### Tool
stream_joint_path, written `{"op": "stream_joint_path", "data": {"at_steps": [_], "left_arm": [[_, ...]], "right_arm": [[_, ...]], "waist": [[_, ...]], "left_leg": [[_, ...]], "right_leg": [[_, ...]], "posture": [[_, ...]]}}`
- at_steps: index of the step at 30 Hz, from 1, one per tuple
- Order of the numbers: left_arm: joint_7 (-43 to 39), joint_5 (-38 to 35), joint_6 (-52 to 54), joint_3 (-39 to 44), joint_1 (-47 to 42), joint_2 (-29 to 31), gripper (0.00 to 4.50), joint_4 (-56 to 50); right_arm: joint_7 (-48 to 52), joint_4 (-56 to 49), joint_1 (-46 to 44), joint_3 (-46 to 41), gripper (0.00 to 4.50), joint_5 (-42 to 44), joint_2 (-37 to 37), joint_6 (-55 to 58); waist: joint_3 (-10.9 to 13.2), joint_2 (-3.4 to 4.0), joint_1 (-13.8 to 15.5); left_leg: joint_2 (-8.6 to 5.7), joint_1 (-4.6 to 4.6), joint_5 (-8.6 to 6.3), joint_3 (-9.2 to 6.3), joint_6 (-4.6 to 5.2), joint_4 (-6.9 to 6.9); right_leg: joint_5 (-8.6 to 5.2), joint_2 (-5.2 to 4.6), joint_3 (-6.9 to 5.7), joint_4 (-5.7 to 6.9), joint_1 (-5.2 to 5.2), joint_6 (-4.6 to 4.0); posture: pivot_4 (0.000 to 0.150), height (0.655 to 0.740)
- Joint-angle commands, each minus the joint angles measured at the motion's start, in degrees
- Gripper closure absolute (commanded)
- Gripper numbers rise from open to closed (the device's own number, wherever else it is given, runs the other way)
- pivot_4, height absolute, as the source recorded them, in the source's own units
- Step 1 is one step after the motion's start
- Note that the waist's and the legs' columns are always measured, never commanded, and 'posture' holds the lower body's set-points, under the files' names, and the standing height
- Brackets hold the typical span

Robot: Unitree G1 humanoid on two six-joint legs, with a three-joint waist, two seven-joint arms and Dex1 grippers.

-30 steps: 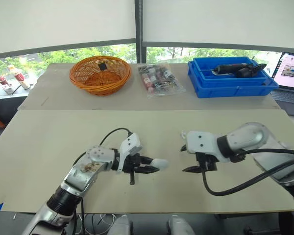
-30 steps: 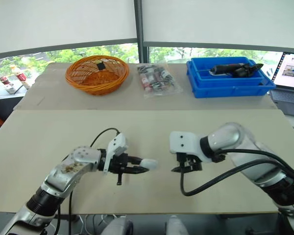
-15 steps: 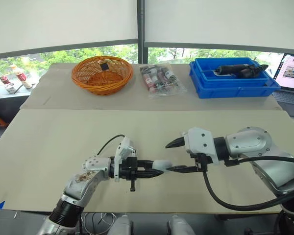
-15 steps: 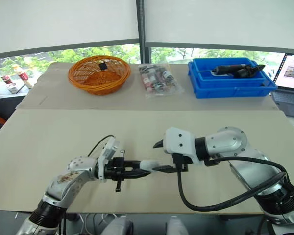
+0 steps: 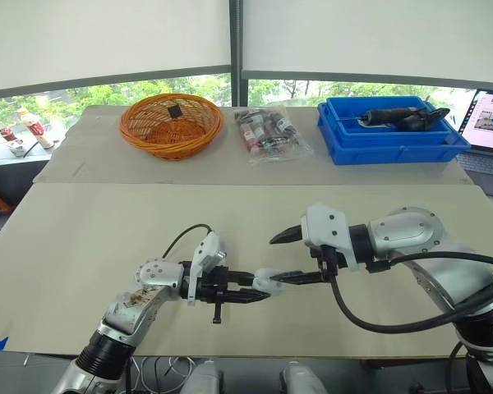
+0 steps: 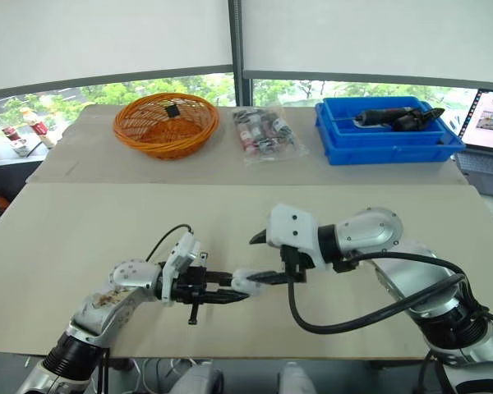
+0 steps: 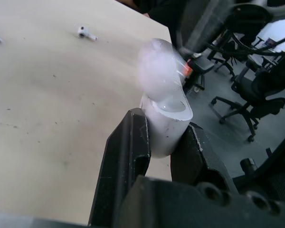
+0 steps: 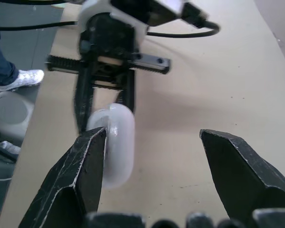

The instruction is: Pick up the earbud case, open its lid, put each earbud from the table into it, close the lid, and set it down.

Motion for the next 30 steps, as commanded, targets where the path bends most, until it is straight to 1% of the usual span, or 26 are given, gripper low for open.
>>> {"op": "stream_joint_path", "data": {"at_steps": [1,4,7,9,12,16,19,22,28,30], "left_arm": [[0.27,-0.39,-1.23,0.43,-0.47,-0.5,3.92,-0.6],[2.33,-1.13,-0.88,2.25,-0.61,-1.32,3.92,0.2],[5.53,-1.92,-0.92,5.23,-0.07,-2.2,3.92,0.44],[7.76,-2.06,-1.58,7.37,0.78,-2.55,3.92,0.33],[10.9,-1.72,-2.51,10.75,2.77,-2.48,3.92,-0.13],[15.65,-0.89,-4.93,14.79,5.68,-3.14,3.92,-0.79],[19.42,0.2,-8.22,17.46,7.56,-4.25,3.92,-0.87],[21.64,1.2,-10.84,18.31,8.4,-5.13,3.92,-0.94],[23.83,2.32,-13.52,18.41,8.2,-5.97,3.92,0.56],[24.05,2.56,-13.96,18.31,7.84,-5.86,3.92,1.23]], "right_arm": [[-0.06,-1.6,-0.43,-2.63,1.01,1.93,-0.46,1.2],[0.51,-3.22,1.15,-5.64,1.01,5.44,-1.57,3.2],[0.53,-4.03,4.84,-9.83,1.01,6.07,-3.05,0.65],[-0.84,-3.69,8.66,-13.28,1.01,4.73,-2.2,-4.49],[-1.22,-2.18,16.16,-17.58,1.01,-0.03,-2.03,-15.76],[0.58,-0.74,27.7,-24.25,1.01,0.24,-2.96,-20.23],[-0.12,1.24,38.62,-32.54,1.01,1.11,-0.32,-23.13],[-1.36,4.41,45.98,-38.55,1.01,-0.04,2.63,-27.64],[-3.37,8.76,54.0,-43.47,1.01,-1.63,5.8,-31.87],[-4.27,8.31,55.26,-44.11,0.46,-0.92,6.16,-30.53]], "waist": [[0.0,0.0,-0.08],[0.0,0.0,-0.07],[0.0,0.0,0.04],[0.0,0.0,-0.03],[0.0,0.0,-0.04],[0.0,-0.01,0.12],[-0.01,-0.02,0.58],[-0.01,-0.02,0.86],[-0.01,-0.01,0.79],[-0.02,-0.01,0.67]], "left_leg": [[0.0,0.0,0.0,0.0,0.0,0.0],[0.01,0.0,0.0,0.0,0.0,0.0],[0.0,-0.01,0.0,-0.01,0.0,0.0],[0.01,0.0,0.0,-0.01,0.0,0.0],[0.01,0.01,0.0,0.01,0.01,-0.01],[0.01,0.02,0.0,0.02,0.0,-0.03],[0.01,0.04,0.0,0.03,0.0,-0.03],[0.0,0.11,0.0,0.08,0.0,-0.02],[0.02,0.23,0.0,0.13,0.0,-0.08],[0.02,0.24,0.0,0.14,0.0,-0.11]], "right_leg": [[0.0,0.01,0.0,0.0,0.0,0.0],[0.0,0.01,0.0,0.01,-0.01,0.0],[0.0,0.0,0.0,0.0,0.0,0.0],[0.0,0.0,0.0,0.01,0.01,0.0],[0.0,0.01,0.0,0.02,0.0,0.0],[0.0,-0.01,0.02,0.01,0.02,0.0],[0.0,-0.02,0.02,0.0,0.06,0.0],[0.0,-0.03,0.07,0.0,0.12,0.0],[0.0,0.01,0.12,0.01,0.19,0.0],[0.0,0.01,0.12,0.01,0.19,0.0]], "posture": [[0.15,0.74],[0.15,0.74],[0.15,0.74],[0.15,0.74],[0.15,0.74],[0.15,0.74],[0.15,0.74],[0.15,0.74],[0.15,0.74],[0.15,0.74]]}}
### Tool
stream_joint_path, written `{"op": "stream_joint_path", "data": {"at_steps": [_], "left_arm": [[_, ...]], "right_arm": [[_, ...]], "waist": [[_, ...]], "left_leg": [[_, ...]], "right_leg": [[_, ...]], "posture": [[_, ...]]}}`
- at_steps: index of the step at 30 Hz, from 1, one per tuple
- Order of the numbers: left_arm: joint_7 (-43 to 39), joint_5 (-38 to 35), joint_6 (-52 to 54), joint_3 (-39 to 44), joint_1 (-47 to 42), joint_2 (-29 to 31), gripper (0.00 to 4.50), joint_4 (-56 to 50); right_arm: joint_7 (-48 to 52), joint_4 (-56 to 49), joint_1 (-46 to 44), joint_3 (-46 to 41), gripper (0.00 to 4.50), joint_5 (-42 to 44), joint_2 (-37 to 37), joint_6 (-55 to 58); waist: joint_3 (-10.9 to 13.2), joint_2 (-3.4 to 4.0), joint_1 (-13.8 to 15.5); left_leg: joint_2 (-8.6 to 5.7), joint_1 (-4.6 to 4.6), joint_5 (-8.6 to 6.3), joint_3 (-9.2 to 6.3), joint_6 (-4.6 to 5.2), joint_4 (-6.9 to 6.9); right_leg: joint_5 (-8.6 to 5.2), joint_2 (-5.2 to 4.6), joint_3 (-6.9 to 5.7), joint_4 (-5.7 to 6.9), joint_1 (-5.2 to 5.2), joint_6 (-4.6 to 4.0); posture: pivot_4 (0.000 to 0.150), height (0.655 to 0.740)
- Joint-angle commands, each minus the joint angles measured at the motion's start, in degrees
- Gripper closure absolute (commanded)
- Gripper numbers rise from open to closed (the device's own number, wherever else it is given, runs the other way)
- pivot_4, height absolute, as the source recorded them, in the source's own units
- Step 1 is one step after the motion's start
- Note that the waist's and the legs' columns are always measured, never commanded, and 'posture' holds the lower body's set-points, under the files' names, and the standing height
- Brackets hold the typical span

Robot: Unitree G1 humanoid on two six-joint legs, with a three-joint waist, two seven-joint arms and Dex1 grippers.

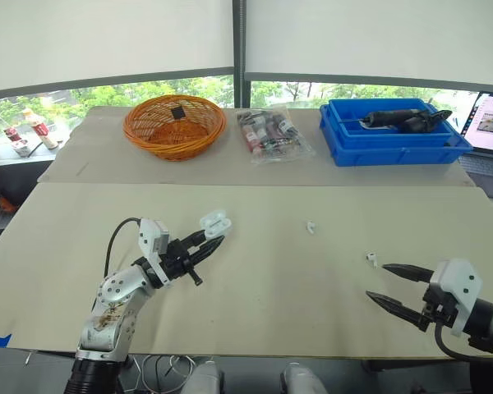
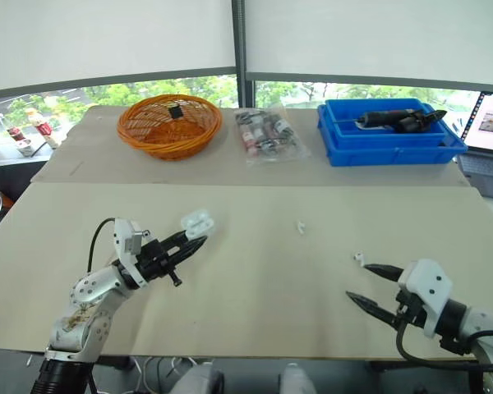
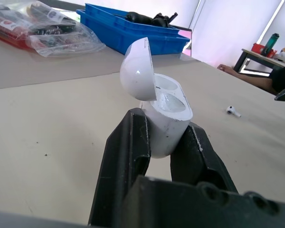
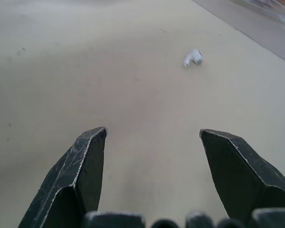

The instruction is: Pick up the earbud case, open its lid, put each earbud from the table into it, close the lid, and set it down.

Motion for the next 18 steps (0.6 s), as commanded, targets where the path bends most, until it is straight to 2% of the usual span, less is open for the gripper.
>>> {"op": "stream_joint_path", "data": {"at_steps": [1,2,9,15,18], "left_arm": [[0.61,0.38,-2.07,0.82,-1.0,0.17,3.92,0.23],[0.63,0.41,-2.18,0.79,-1.18,0.26,3.92,0.51],[0.82,0.85,-2.52,0.71,-1.93,0.25,3.92,1.19],[1.41,1.01,-2.4,0.63,-1.8,0.34,3.92,0.68],[1.69,1.14,-2.22,0.42,-1.73,0.37,3.92,0.42]], "right_arm": [[-1.61,-1.8,1.6,-2.88,0.16,1.14,0.22,0.31],[-2.18,-2.51,2.17,-2.96,0.0,1.25,0.25,0.88],[-7.19,-8.04,0.93,-0.2,0.0,2.45,0.62,5.83],[-13.74,-12.97,-4.38,4.67,0.0,5.38,3.06,12.8],[-19.95,-13.21,-9.76,11.08,0.0,1.91,5.14,16.24]], "waist": [[0.0,0.01,-0.13],[0.0,0.01,-0.14],[0.0,0.01,-0.26],[0.0,0.0,-0.31],[-0.01,0.0,-0.44]], "left_leg": [[0.0,0.0,0.0,0.0,0.0,0.0],[0.0,0.01,0.0,0.01,0.0,0.0],[0.0,0.0,0.0,0.0,0.0,0.0],[0.0,-0.01,0.0,-0.03,0.0,0.01],[-0.01,-0.01,0.0,-0.03,0.0,0.01]], "right_leg": [[0.0,0.0,0.01,0.0,0.0,0.0],[0.0,0.0,0.02,0.0,0.0,0.0],[0.0,0.01,0.01,0.0,0.0,0.0],[0.0,0.0,0.01,0.0,0.0,0.0],[0.0,0.0,0.0,0.0,0.0,0.0]], "posture": [[0.15,0.74],[0.15,0.74],[0.15,0.74],[0.15,0.74],[0.15,0.74]]}}
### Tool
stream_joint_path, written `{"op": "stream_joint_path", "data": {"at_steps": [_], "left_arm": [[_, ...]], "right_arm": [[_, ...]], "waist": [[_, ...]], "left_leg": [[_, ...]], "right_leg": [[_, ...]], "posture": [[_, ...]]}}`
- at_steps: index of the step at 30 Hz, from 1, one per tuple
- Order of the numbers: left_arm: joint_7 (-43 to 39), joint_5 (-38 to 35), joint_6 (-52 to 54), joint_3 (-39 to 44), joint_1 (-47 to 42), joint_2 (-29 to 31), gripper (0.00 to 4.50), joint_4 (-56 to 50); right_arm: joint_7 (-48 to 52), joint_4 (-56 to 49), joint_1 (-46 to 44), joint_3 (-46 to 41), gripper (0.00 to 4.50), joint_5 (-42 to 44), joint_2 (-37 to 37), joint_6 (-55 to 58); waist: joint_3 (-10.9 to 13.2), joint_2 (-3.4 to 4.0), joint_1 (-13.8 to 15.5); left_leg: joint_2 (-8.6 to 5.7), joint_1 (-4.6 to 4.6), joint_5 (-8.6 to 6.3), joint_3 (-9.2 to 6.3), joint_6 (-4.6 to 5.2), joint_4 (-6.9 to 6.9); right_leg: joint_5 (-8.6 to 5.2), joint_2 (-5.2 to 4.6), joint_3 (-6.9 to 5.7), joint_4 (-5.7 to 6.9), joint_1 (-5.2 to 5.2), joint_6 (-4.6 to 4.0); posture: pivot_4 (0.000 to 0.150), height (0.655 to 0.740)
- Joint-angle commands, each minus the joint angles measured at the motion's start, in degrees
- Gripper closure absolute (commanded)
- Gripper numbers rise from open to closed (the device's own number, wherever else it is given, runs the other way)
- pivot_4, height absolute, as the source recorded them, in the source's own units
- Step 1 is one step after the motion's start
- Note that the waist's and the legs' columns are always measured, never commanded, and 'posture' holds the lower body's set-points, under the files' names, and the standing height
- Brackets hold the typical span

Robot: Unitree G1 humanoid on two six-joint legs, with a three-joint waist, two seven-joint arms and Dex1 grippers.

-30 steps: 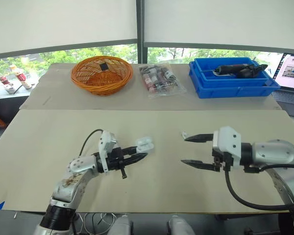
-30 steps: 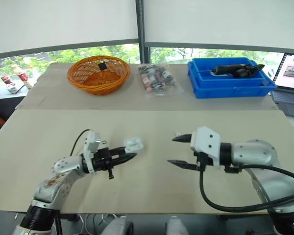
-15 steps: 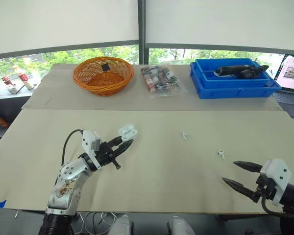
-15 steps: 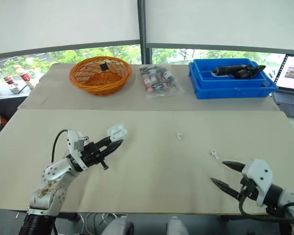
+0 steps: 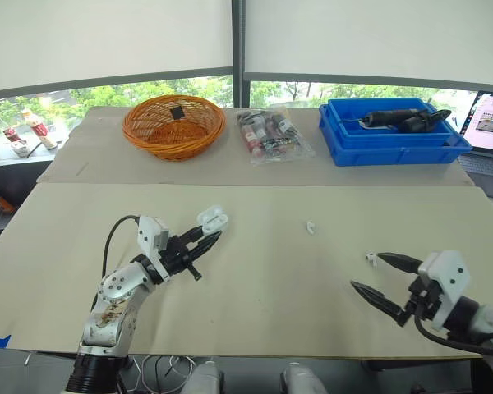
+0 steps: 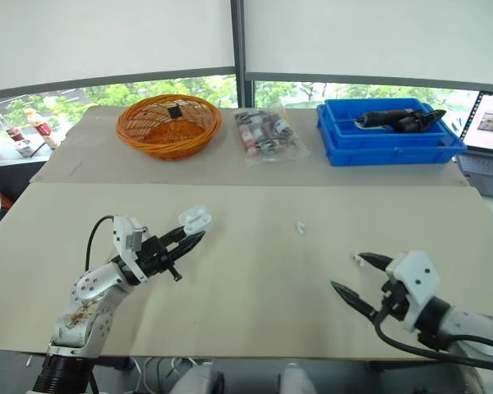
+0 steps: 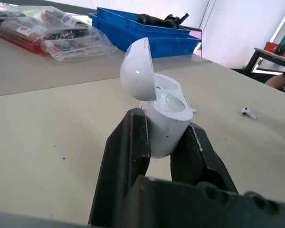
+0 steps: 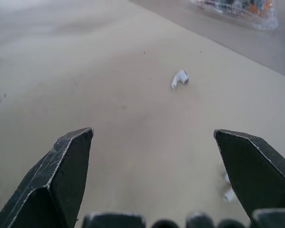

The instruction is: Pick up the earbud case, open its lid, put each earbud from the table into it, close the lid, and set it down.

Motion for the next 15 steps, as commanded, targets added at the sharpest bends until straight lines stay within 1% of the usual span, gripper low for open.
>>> {"op": "stream_joint_path", "data": {"at_steps": [1,4,7,12,15], "left_arm": [[0.51,-0.02,-1.04,0.31,-0.55,0.22,3.92,-1.77],[0.76,0.14,-0.86,-0.2,-0.87,0.1,3.92,-1.84],[1.0,0.23,-0.65,-0.75,-1.1,-0.07,3.92,-1.91],[1.34,0.34,-0.58,-1.46,-0.81,-0.17,3.92,-2.22],[1.42,0.38,-0.57,-1.61,-0.55,-0.17,3.92,-2.35]], "right_arm": [[-7.62,-1.77,-5.64,6.74,0.0,-3.88,1.92,4.66],[-14.58,1.26,-12.07,14.14,0.0,-10.12,5.18,7.25],[-20.13,6.99,-17.83,18.52,0.0,-13.8,10.73,7.43],[-27.79,19.51,-27.86,21.04,0.0,-17.05,20.05,7.85],[-29.94,25.3,-31.69,22.16,0.0,-19.09,22.84,6.18]], "waist": [[0.0,-0.01,-0.23],[-0.01,0.0,-0.51],[-0.01,0.01,-0.51],[-0.01,0.01,-0.64],[-0.02,0.02,-0.65]], "left_leg": [[0.01,0.0,0.0,0.0,0.0,0.01],[0.0,0.0,0.01,-0.01,-0.01,0.0],[0.0,-0.02,0.02,-0.02,-0.04,-0.01],[-0.02,-0.04,0.05,-0.02,-0.09,-0.02],[-0.02,-0.05,0.06,-0.02,-0.1,-0.03]], "right_leg": [[0.0,0.01,0.0,0.0,0.0,0.0],[0.0,0.02,0.0,0.06,-0.06,0.0],[0.0,0.02,0.0,0.07,-0.11,0.0],[0.0,0.0,0.01,0.1,-0.16,0.0],[0.0,0.0,0.01,0.2,-0.22,-0.01]], "posture": [[0.15,0.74],[0.15,0.74],[0.15,0.74],[0.15,0.74],[0.15,0.74]]}}
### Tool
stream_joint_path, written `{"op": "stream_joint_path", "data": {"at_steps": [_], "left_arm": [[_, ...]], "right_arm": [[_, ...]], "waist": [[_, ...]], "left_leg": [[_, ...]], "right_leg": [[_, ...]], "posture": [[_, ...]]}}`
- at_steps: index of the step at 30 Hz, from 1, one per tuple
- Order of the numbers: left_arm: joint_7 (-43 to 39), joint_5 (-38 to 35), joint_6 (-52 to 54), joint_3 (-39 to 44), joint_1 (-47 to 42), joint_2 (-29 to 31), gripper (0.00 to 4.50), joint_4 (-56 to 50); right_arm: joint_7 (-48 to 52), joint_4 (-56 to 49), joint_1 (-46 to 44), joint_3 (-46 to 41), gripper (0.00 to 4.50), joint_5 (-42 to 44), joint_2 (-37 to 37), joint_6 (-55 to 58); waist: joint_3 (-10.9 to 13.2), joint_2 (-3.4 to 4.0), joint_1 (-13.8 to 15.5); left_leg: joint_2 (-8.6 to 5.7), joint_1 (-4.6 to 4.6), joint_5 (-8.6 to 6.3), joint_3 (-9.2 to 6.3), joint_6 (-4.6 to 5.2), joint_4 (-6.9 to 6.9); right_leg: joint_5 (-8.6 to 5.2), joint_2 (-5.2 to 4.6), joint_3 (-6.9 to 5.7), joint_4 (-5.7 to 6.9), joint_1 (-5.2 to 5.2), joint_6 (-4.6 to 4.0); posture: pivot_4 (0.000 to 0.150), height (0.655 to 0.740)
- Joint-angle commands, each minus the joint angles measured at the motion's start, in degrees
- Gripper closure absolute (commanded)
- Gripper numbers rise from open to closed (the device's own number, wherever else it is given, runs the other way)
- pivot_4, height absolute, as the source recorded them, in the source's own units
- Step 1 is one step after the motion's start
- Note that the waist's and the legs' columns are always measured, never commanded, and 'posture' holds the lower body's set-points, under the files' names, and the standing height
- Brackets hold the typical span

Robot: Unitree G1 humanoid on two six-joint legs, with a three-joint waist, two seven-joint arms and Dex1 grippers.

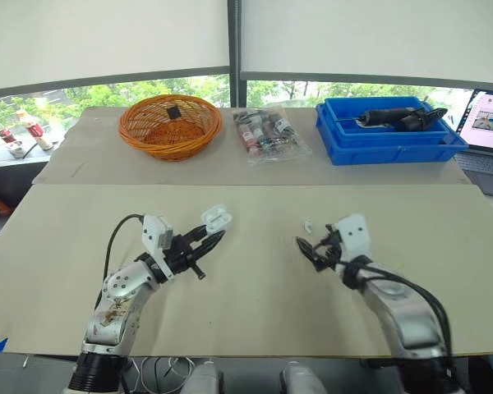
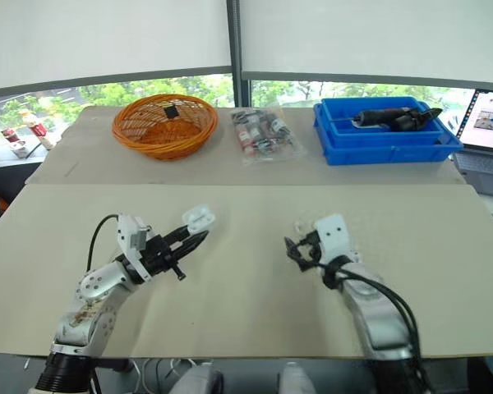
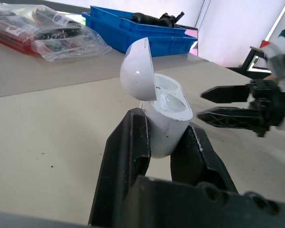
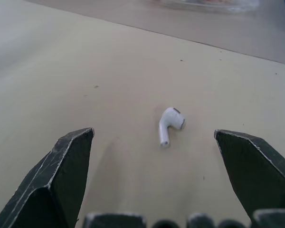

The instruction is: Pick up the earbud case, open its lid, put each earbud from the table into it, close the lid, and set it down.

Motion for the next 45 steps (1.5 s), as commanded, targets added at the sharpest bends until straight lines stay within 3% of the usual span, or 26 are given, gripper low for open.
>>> {"op": "stream_joint_path", "data": {"at_steps": [1,8,12,21,24,30,33,37,40,45], "left_arm": [[0.44,0.09,-0.7,0.04,0.04,0.03,3.92,-2.03],[1.36,0.26,-0.35,0.09,1.04,-0.02,3.92,-2.86],[1.59,0.28,-0.27,-0.2,1.58,-0.02,3.92,-3.16],[1.6,0.41,-0.38,-0.69,1.13,0.01,3.92,-2.32],[1.63,0.37,-0.21,-0.66,1.67,0.18,3.92,-2.81],[1.17,0.22,0.07,-0.87,3.33,0.95,3.92,-4.36],[0.82,0.21,0.24,-1.22,4.33,1.28,3.92,-5.2],[0.47,0.05,0.26,-1.4,5.34,1.78,3.92,-5.9],[0.36,-0.03,0.14,-1.45,5.87,1.93,3.92,-6.14],[0.28,-0.17,0.18,-1.46,6.78,2.07,3.92,-6.79]], "right_arm": [[-2.69,4.27,-3.01,0.91,0.0,-2.71,1.64,-2.46],[-5.95,6.74,-3.73,0.59,0.0,-5.1,4.01,-1.18],[-6.76,7.0,-3.81,-0.53,1.09,-4.1,5.53,0.67],[-5.08,6.22,-5.13,-2.78,4.15,-1.36,6.09,7.02],[2.02,1.09,-3.91,-0.55,4.15,0.83,1.94,8.97],[27.91,-11.28,1.34,4.81,4.15,6.63,-16.75,1.36],[46.19,-11.46,6.34,5.4,4.15,6.81,-30.82,-11.92],[61.81,-4.44,9.13,5.46,4.15,5.17,-44.42,-25.92],[66.52,1.27,8.54,5.92,4.15,3.53,-47.84,-33.53],[67.9,4.74,4.57,6.92,4.15,3.5,-45.71,-35.79]], "waist": [[0.0,0.0,0.01],[-0.01,0.02,-0.26],[-0.02,0.02,-0.19],[-0.04,0.02,-0.26],[-0.04,0.02,-0.11],[-0.03,0.02,-0.3],[-0.03,0.02,-0.01],[-0.01,-0.02,0.05],[-0.01,-0.02,-0.04],[-0.01,-0.02,-0.15]], "left_leg": [[0.0,0.0,0.0,0.0,0.0,0.0],[0.01,0.06,0.01,0.0,-0.01,0.0],[0.01,0.08,0.0,-0.02,-0.01,0.0],[0.02,0.12,0.0,-0.03,-0.01,-0.02],[0.0,0.09,0.0,-0.03,0.0,-0.02],[0.01,0.02,-0.01,-0.02,0.02,-0.01],[0.01,0.03,-0.02,0.01,0.04,-0.01],[0.02,0.06,-0.03,0.05,0.05,0.04],[0.07,0.11,-0.04,0.08,0.07,0.04],[0.09,0.1,-0.04,0.06,0.07,0.0]], "right_leg": [[0.0,0.01,-0.01,0.05,-0.02,0.0],[0.0,0.01,-0.01,0.2,-0.03,0.0],[0.0,0.01,-0.01,0.21,-0.02,0.0],[0.0,0.02,-0.01,0.24,0.0,0.0],[0.0,0.0,-0.02,0.23,0.0,0.0],[0.0,0.01,-0.02,0.07,-0.02,0.0],[0.0,0.01,-0.04,-0.09,0.07,0.0],[0.0,-0.02,-0.09,-0.31,0.25,0.01],[0.0,0.01,-0.07,-0.27,0.25,0.0],[0.0,0.02,-0.04,-0.25,0.19,0.0]], "posture": [[0.15,0.74],[0.15,0.74],[0.15,0.74],[0.15,0.74],[0.15,0.74],[0.15,0.74],[0.15,0.74],[0.15,0.74],[0.15,0.74],[0.15,0.74]]}}
